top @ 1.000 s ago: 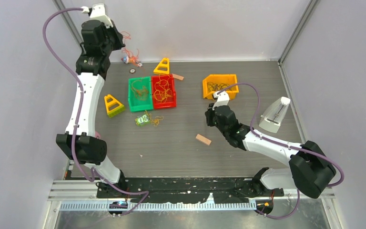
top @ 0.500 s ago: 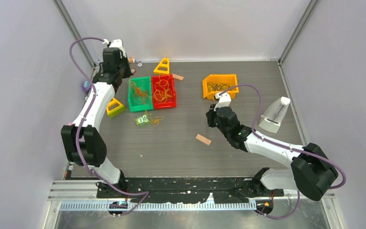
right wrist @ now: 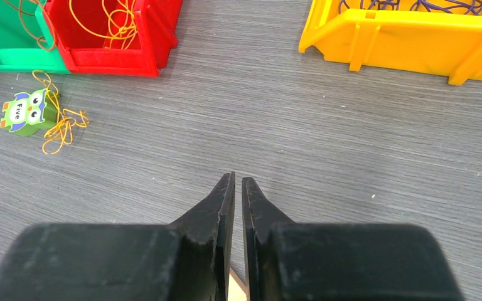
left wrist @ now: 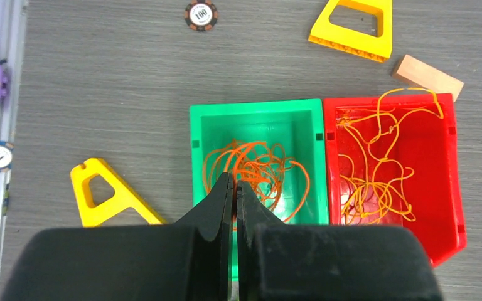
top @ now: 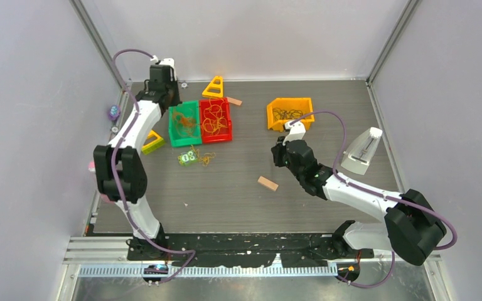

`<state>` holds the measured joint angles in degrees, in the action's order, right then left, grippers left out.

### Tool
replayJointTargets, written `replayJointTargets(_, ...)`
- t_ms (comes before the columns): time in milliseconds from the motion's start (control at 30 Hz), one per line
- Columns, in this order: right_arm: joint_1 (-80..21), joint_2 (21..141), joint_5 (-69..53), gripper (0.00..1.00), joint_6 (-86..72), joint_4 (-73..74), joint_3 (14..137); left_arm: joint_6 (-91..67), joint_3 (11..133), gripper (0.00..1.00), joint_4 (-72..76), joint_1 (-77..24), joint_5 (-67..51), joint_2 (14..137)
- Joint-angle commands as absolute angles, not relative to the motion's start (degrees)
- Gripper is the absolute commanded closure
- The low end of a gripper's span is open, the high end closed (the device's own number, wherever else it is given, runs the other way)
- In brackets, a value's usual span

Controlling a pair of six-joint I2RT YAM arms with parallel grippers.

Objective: Untangle the cables

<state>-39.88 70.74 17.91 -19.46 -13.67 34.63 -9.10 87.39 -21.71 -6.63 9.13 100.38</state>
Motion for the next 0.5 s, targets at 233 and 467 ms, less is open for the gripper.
replayJointTargets(233, -39.5, 67.7, 18.4, 0.85, -20.0, -14.6, 34.6, -9.0, 109.0, 1.0, -43.4, -6.4, 1.0, 119.8)
replayJointTargets(467, -39.1, 71.5, 15.2, 0.78, -20.4, -6.2, 40.1, -9.9, 109.6, 0.74, -44.6, -6.4, 1.1, 119.6)
